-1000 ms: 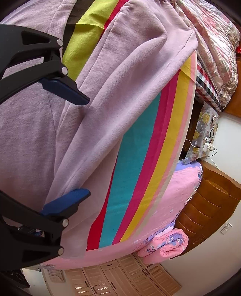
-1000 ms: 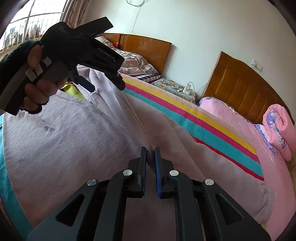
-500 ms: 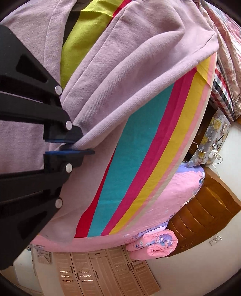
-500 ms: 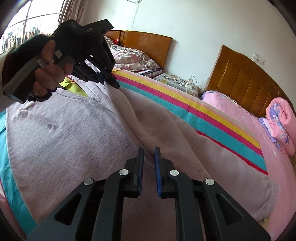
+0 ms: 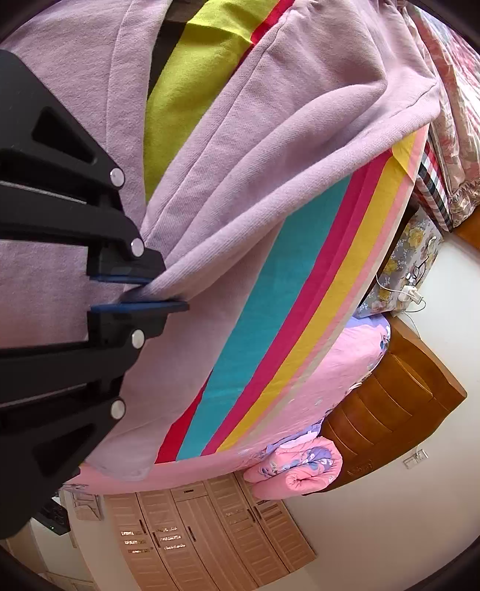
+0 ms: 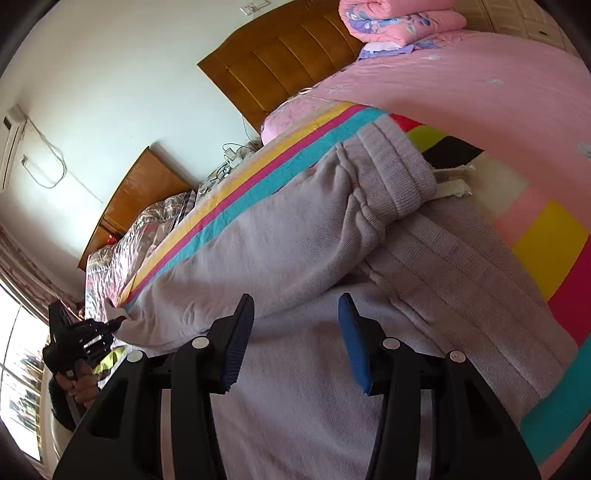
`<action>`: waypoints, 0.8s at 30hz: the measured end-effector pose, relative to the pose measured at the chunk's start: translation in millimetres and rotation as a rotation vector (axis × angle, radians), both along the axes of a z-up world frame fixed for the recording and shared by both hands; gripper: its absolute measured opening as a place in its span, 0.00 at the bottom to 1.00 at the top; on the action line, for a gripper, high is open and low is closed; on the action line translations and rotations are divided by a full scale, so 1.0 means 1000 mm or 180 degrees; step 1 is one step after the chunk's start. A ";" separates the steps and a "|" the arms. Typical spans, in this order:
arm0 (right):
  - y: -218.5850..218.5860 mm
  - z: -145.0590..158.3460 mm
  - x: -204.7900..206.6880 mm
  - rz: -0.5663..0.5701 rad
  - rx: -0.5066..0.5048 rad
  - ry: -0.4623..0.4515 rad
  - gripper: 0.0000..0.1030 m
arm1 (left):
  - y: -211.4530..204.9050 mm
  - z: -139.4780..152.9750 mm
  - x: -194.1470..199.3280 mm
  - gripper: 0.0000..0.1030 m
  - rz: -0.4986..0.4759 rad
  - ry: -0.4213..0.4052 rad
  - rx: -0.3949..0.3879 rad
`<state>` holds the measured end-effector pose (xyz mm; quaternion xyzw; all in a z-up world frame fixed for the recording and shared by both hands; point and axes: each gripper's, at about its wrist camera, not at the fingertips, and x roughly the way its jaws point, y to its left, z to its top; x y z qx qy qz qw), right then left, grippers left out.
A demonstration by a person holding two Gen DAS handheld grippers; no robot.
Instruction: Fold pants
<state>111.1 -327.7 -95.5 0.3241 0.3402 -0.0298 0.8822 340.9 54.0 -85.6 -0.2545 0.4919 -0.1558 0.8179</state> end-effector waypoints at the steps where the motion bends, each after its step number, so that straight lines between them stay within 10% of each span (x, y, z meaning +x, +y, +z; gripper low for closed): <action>1: -0.006 -0.003 0.005 -0.0040 0.0095 0.0009 0.44 | 0.001 0.000 0.001 0.09 -0.0001 0.0008 -0.0007; 6: -0.026 -0.010 0.023 -0.0225 0.0312 0.0064 0.42 | 0.006 -0.003 0.003 0.11 0.0016 0.0058 -0.0098; 11: -0.035 -0.009 0.028 -0.0177 0.0326 0.0094 0.10 | 0.012 -0.001 -0.001 0.05 0.0011 -0.0006 -0.0151; 19: -0.043 0.099 0.069 0.0145 0.0055 -0.0357 0.09 | 0.010 0.104 -0.005 0.05 -0.0215 -0.0529 0.0178; 24: -0.042 0.123 0.006 0.0251 0.0144 -0.0748 0.09 | 0.014 0.150 -0.106 0.05 -0.0353 -0.1137 0.0340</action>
